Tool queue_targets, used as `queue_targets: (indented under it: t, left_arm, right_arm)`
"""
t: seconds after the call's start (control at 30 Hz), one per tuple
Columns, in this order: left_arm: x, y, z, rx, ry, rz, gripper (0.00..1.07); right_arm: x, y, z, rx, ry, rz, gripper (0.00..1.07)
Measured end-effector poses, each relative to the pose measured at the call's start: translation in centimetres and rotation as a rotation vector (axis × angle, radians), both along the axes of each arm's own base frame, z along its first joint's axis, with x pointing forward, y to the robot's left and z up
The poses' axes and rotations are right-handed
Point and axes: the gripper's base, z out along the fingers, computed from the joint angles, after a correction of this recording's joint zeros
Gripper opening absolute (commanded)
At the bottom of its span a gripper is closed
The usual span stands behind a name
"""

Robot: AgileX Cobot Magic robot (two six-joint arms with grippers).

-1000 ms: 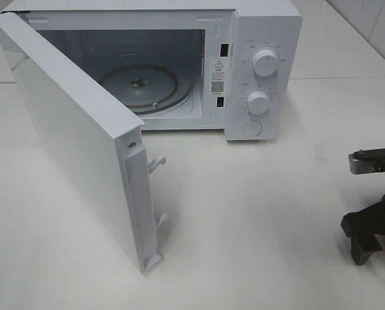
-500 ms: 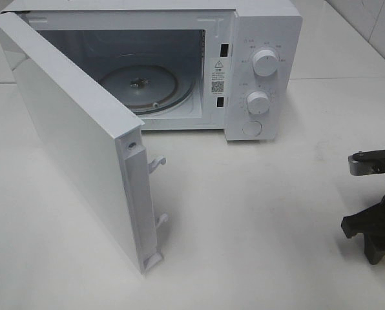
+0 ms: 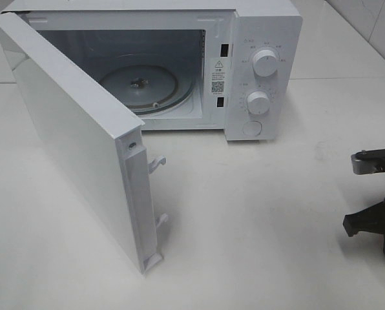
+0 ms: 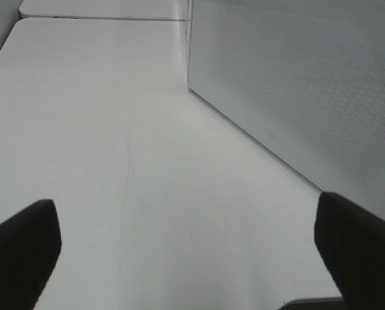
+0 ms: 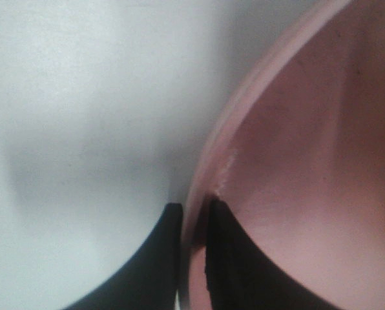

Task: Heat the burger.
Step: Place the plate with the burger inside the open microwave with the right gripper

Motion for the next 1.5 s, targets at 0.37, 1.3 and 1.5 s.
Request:
queue_targets:
  t: [0.37,1.3,1.5]
  left_arm:
    - [0.0,0.0,0.0,0.0,0.0,0.0,1.0]
    - [0.0,0.0,0.0,0.0,0.0,0.0,1.0]
    - [0.0,0.0,0.0,0.0,0.0,0.0,1.0]
  right_arm:
    - [-0.1,0.0,0.3,-0.003,0.004,-0.005,0.0]
    - [-1.2,2.8,2.5,-0.296,-0.049,0.116,0.0]
    - [-1.5,3.3,2.7,-0.324,-0.043,0.145,0.0]
